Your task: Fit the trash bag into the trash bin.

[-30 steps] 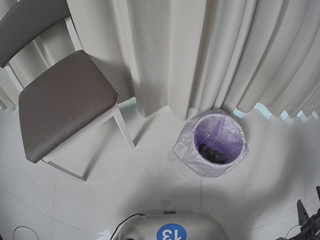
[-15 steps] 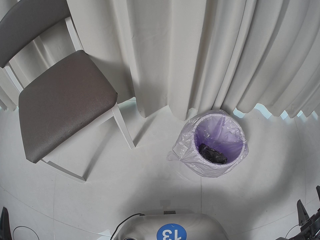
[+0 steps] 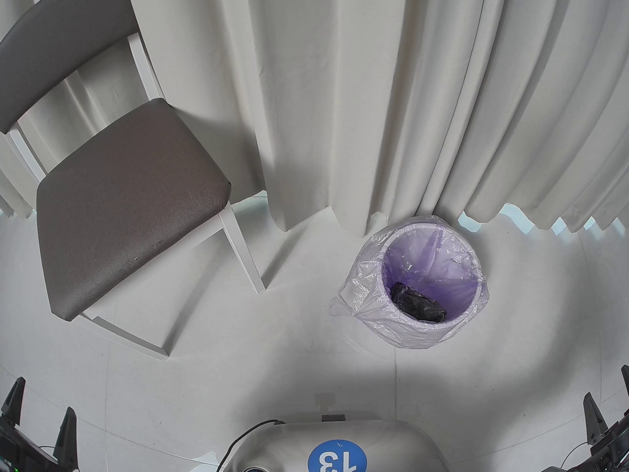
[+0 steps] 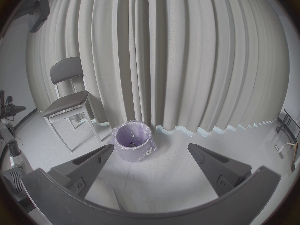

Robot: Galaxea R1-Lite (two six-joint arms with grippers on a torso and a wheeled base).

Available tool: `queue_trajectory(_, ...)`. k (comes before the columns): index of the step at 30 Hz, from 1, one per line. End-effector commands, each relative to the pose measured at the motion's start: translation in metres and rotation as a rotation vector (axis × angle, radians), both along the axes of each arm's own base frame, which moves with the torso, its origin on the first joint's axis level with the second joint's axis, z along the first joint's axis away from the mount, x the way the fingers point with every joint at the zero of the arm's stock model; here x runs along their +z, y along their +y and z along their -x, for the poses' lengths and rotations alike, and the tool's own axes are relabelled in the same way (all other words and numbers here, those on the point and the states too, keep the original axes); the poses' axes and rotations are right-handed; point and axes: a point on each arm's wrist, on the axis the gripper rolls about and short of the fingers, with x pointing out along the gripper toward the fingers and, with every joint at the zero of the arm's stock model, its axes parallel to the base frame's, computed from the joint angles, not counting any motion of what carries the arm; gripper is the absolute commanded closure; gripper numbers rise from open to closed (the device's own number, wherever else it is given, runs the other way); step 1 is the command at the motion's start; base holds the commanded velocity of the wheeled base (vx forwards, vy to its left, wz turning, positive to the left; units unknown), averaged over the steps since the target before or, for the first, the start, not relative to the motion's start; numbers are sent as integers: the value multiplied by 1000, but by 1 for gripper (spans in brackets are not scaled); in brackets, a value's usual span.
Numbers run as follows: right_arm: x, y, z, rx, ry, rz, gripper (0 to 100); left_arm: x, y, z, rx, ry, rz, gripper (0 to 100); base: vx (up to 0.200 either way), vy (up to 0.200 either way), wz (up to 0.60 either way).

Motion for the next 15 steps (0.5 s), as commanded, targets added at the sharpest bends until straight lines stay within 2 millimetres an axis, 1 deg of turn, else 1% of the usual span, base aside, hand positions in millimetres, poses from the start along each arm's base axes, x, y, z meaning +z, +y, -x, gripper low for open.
queue_trajectory(1,-5,0,0,1,3,0,0,-13,0,-1,3,60,1,0,0,0,0)
queue_trajectory(15,-5,0,0,1,3,0,0,-13,0,-1,13,64,42,0,0,0,0)
